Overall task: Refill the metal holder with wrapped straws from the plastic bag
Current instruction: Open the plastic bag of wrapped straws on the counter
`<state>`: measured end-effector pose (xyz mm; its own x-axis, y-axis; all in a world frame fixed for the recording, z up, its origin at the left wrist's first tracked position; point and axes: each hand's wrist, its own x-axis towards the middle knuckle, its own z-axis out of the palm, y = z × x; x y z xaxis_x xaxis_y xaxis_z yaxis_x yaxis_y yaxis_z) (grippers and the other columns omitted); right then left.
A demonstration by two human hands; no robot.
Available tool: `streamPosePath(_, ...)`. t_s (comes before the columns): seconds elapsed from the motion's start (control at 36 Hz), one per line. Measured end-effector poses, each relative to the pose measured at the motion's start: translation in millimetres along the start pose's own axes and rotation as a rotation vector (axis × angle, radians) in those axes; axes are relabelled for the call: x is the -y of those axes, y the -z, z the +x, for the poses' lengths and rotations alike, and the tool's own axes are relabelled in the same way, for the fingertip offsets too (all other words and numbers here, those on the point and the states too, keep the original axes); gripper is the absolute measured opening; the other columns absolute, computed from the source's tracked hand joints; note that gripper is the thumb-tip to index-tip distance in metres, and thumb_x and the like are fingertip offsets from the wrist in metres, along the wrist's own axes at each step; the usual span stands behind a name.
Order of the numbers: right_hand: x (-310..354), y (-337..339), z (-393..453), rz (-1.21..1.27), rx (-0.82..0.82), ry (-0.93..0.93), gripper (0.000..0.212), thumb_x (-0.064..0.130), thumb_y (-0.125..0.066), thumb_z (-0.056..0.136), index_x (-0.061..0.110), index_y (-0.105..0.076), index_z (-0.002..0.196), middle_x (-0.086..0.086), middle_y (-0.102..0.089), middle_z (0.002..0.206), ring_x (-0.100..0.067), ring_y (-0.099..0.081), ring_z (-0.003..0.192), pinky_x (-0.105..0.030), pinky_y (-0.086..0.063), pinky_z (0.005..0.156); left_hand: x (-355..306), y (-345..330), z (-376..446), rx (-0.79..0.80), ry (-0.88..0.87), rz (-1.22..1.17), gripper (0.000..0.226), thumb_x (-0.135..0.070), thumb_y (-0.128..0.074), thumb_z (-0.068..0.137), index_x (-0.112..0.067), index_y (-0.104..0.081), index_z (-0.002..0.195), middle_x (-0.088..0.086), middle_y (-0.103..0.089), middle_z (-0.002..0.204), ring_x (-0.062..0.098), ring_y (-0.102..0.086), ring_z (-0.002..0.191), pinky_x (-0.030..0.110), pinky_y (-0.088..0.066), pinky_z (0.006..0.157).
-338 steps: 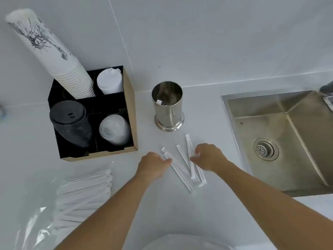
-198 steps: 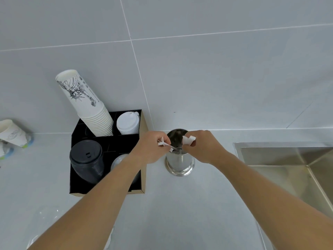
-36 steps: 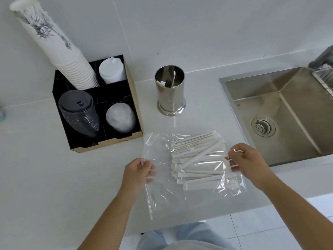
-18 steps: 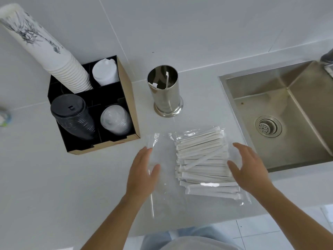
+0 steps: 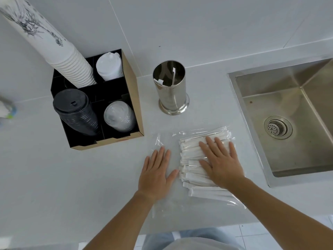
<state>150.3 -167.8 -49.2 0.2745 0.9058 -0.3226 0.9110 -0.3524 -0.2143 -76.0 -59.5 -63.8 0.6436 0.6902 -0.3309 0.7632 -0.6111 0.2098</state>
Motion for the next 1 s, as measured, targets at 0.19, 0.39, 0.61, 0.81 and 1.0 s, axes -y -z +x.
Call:
streamPosePath(0.19,-2,-1,-3,0.038,0.006,-0.018,0.064,0.057,-0.018,0.096,0.03,-0.029,0.153,0.002,-0.027,0.161,-0.026,-0.024,0.148,-0.055,-0.012,0.118,-2,18,7,-0.039,-0.006,0.022,0.078,-0.065,-0.006,0.09,-0.023,-0.012,0.156,-0.006,-0.012,0.164,0.015,-0.013,0.15,0.036,-0.006,0.121)
streamPosePath(0.39,-3,-3,-3,0.019,-0.026,0.0,0.064,0.055,-0.025,0.096,0.027,-0.034,0.152,0.0,-0.032,0.159,-0.028,-0.028,0.147,-0.058,-0.018,0.116,-11,59,57,-0.072,0.106,-0.127,0.041,-0.031,-0.039,0.097,-0.02,-0.042,0.137,0.008,-0.054,0.119,0.032,-0.056,0.104,0.039,-0.042,0.085)
streamPosePath(0.61,-2,-2,-1,0.005,-0.008,0.005,0.064,0.056,-0.023,0.096,0.028,-0.028,0.153,0.0,-0.029,0.161,-0.028,-0.025,0.148,-0.055,-0.013,0.117,-5,62,84,-0.007,0.198,-0.273,0.032,-0.024,-0.035,0.098,-0.027,-0.042,0.129,0.004,-0.047,0.11,0.032,-0.052,0.093,0.033,-0.036,0.076)
streamPosePath(0.81,20,3,5,0.028,-0.006,0.007,0.065,0.054,-0.014,0.098,0.028,-0.009,0.157,0.003,-0.002,0.166,-0.022,0.003,0.152,-0.049,0.012,0.118,1,60,86,-0.096,0.185,-0.393,0.023,-0.018,-0.039,0.098,-0.024,-0.055,0.114,-0.001,-0.056,0.102,0.022,-0.053,0.093,0.031,-0.037,0.077)
streamPosePath(1.0,70,9,40,0.036,0.009,0.194,0.062,0.047,-0.025,0.101,0.022,-0.014,0.156,0.0,-0.003,0.166,-0.02,0.003,0.152,-0.045,0.013,0.117,4,60,86,-0.163,0.16,-0.463,0.014,-0.018,-0.046,0.096,-0.026,-0.057,0.095,-0.009,-0.059,0.077,0.019,-0.057,0.074,0.03,-0.042,0.065)
